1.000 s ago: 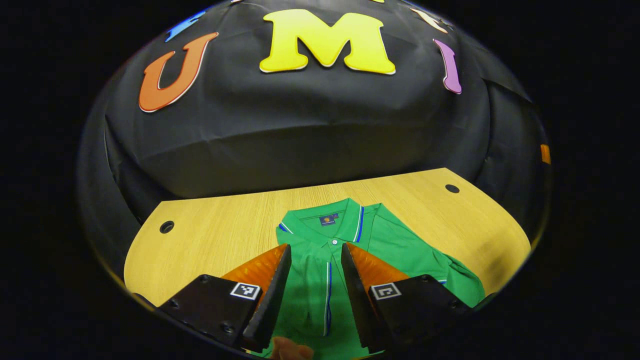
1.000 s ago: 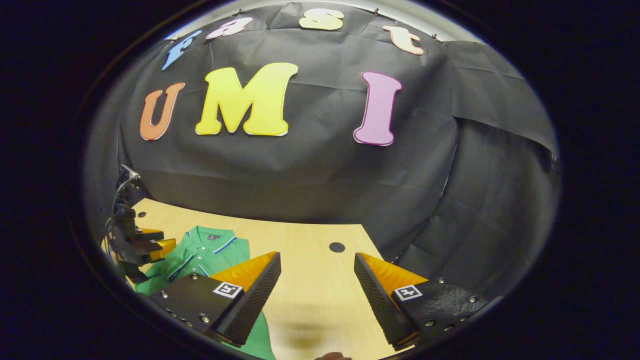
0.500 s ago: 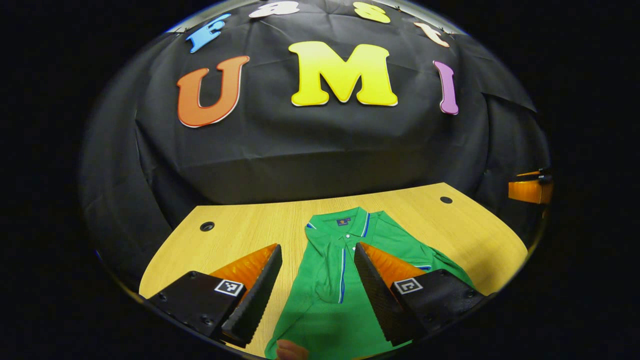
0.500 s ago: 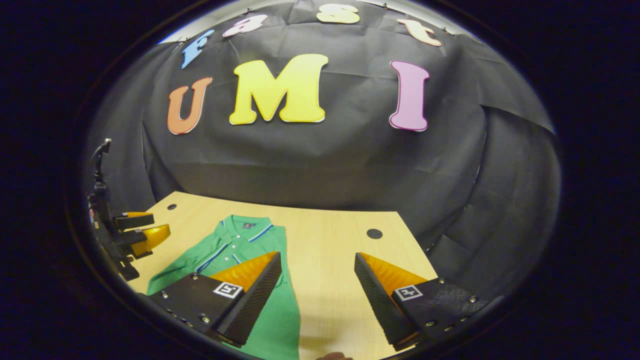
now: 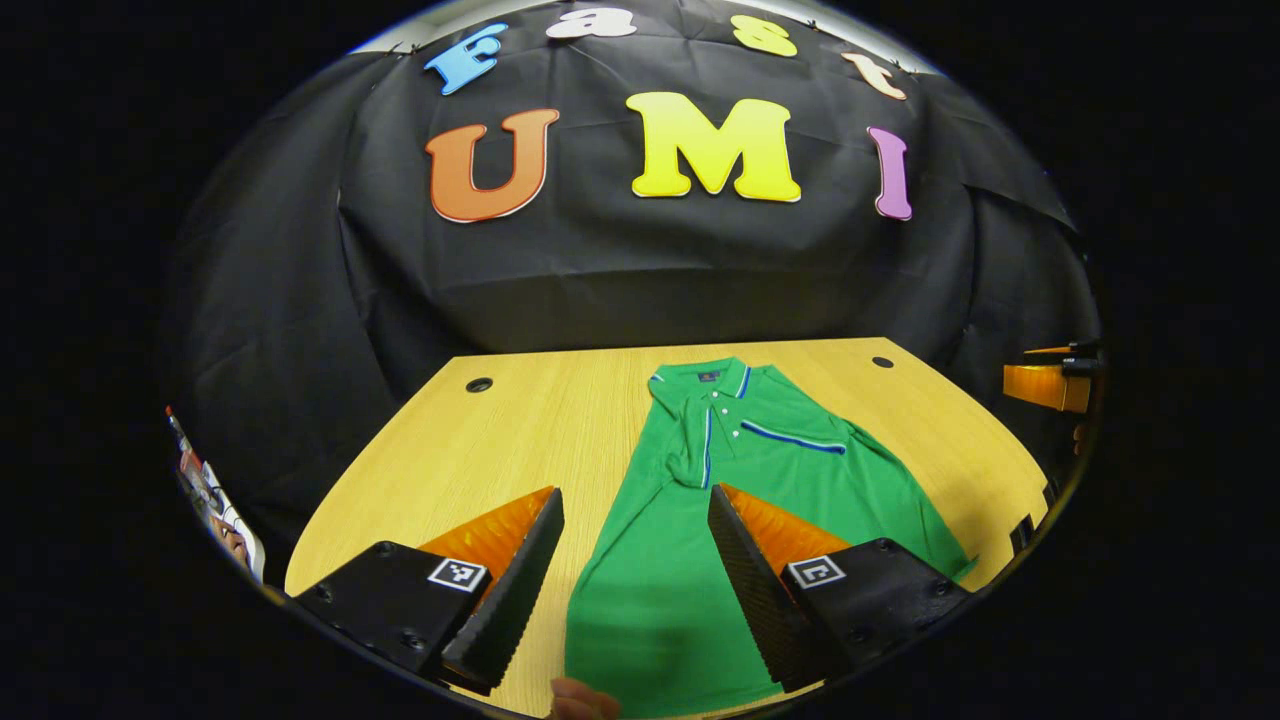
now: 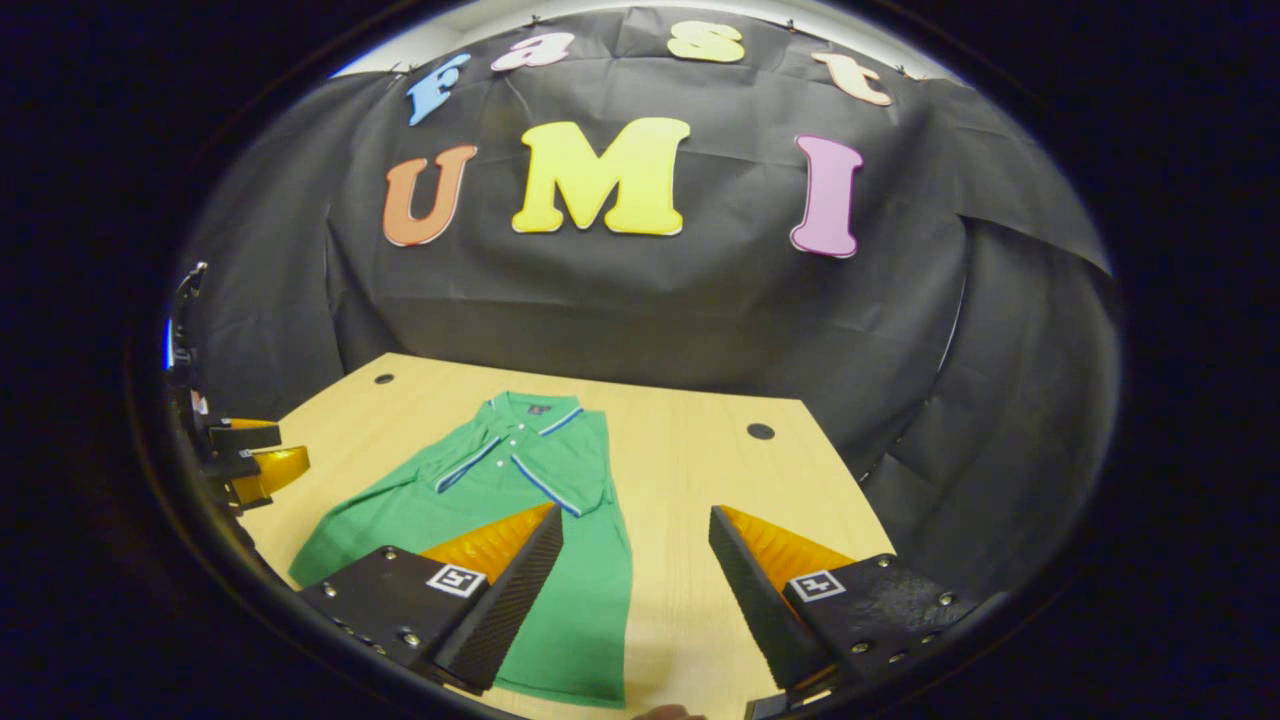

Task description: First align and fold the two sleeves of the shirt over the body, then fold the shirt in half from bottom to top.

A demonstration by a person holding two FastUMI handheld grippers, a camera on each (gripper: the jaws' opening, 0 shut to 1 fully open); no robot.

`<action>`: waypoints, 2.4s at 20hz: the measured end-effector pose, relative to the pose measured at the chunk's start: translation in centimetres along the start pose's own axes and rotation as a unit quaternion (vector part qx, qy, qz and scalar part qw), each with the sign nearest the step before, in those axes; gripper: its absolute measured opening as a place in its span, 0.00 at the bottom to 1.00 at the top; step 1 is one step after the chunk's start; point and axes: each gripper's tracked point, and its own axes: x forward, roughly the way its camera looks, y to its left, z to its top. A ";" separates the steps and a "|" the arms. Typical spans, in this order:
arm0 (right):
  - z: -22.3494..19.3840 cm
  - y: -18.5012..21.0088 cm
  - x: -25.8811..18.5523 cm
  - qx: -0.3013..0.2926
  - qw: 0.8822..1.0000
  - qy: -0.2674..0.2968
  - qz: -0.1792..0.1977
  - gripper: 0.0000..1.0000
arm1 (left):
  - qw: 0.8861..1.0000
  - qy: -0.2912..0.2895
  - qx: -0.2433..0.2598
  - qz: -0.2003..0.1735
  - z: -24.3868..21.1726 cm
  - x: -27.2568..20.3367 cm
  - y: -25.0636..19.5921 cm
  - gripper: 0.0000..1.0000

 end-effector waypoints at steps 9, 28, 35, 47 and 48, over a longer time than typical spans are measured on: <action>-5.5 0.8 -4.8 -0.010 1.000 0.023 0.006 0.94 | 0.999 0.046 -0.001 -0.010 -6.7 -5.9 -0.9 0.93; -20.7 3.7 -3.7 -0.013 0.984 0.174 0.035 0.94 | 0.983 0.174 -0.019 0.048 -17.5 -7.1 2.7 0.94; -23.4 4.8 -2.7 0.016 0.972 0.228 0.051 0.95 | 0.978 0.202 -0.018 0.052 -18.8 -6.8 3.0 0.94; -23.5 7.6 -3.3 0.039 0.968 0.239 0.064 0.02 | 0.978 0.191 -0.064 0.047 -18.7 -5.9 1.9 0.04; -23.4 7.7 -3.2 0.045 0.967 0.243 0.066 0.04 | 0.977 0.195 -0.073 0.043 -18.7 -5.9 1.7 0.03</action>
